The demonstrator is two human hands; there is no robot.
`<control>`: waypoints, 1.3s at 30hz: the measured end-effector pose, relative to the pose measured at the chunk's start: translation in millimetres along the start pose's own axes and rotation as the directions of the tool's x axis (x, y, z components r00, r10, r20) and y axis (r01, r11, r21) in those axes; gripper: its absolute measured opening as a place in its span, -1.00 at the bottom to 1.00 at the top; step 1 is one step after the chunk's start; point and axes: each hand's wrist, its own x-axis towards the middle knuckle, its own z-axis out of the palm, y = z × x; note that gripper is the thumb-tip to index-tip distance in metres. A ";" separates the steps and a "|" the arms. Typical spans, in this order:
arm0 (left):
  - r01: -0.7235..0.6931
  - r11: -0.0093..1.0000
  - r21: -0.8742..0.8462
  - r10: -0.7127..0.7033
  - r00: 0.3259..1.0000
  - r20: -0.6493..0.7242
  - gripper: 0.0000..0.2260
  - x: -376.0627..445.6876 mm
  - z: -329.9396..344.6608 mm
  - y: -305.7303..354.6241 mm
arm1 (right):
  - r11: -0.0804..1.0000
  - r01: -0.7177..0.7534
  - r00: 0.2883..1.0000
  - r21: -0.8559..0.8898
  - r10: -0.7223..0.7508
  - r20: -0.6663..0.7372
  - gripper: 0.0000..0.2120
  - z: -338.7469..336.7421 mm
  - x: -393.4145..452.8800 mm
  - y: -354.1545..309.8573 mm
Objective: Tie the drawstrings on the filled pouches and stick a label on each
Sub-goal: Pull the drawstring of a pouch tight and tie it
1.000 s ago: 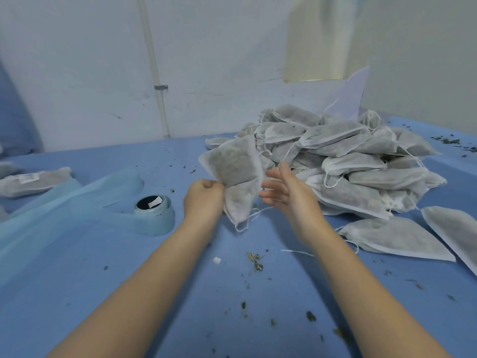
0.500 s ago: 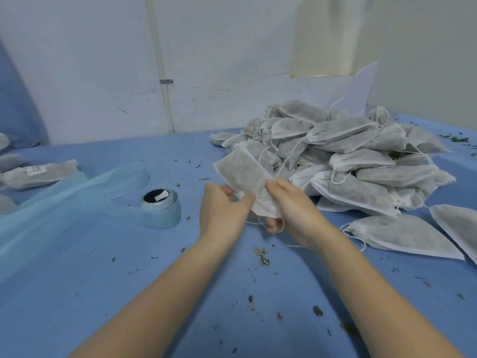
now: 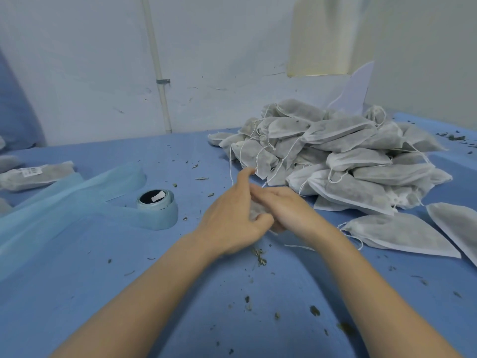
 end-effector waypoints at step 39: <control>0.165 0.915 -0.367 -0.247 0.950 -0.188 -0.95 4.8 -5.9 -19.7 | 0.570 -0.113 0.982 0.814 0.189 0.004 -0.81 8.0 9.4 2.9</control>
